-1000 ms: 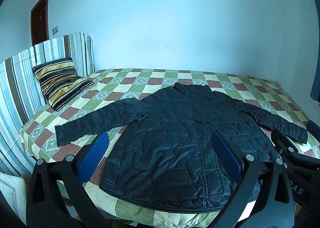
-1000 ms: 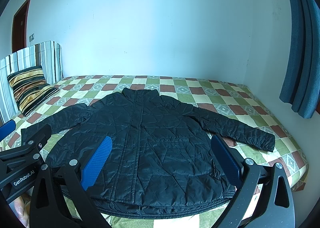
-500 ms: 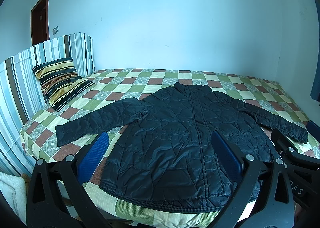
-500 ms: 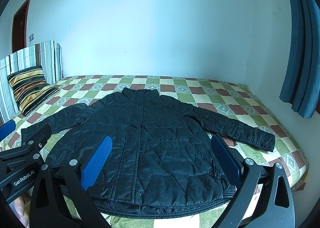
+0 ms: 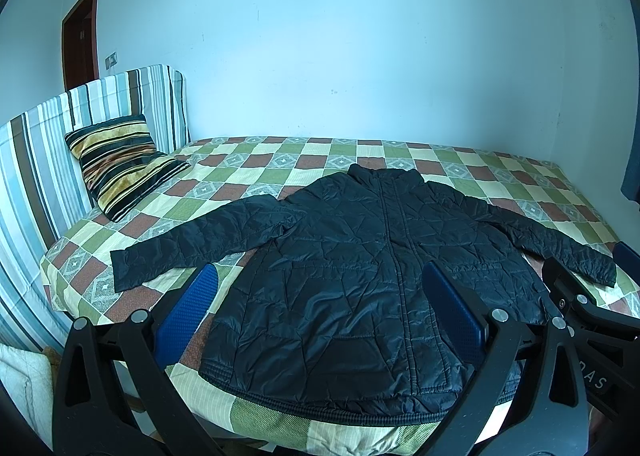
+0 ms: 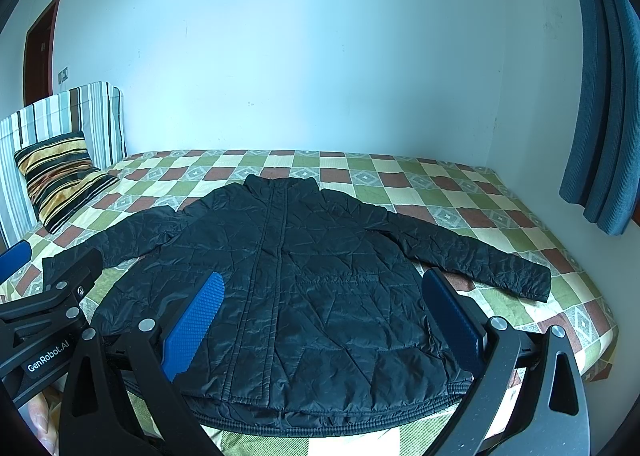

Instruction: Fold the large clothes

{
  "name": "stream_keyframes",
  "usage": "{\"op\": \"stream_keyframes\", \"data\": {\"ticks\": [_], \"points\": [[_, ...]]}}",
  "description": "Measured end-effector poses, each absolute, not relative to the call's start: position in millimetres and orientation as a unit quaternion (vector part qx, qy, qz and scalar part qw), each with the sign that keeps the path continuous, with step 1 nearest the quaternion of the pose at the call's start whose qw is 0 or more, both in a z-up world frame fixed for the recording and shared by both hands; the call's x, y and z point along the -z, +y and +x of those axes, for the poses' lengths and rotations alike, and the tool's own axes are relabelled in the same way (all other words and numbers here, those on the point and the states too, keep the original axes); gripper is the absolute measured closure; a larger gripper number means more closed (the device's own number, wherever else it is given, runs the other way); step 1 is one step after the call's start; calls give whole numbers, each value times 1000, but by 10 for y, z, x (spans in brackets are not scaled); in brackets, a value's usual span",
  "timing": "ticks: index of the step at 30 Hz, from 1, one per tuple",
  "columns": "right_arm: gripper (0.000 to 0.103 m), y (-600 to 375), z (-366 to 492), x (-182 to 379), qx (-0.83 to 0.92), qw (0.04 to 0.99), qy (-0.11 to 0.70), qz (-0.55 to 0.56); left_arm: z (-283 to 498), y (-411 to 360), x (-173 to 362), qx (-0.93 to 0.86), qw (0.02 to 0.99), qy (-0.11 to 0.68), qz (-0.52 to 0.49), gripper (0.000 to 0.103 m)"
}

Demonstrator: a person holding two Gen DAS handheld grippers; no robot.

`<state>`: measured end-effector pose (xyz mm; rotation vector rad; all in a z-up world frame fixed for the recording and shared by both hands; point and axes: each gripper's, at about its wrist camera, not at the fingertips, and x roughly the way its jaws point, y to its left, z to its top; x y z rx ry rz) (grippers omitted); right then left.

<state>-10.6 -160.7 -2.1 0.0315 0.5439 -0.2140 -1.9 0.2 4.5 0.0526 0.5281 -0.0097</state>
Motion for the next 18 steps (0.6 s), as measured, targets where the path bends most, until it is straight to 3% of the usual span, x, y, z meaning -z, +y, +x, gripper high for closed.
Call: {"op": "stream_keyframes", "data": {"ticks": [18], "points": [[5,-1588,-90,12,105,957,270,17,-18,-7,-45,5,965,262,26,2]]}}
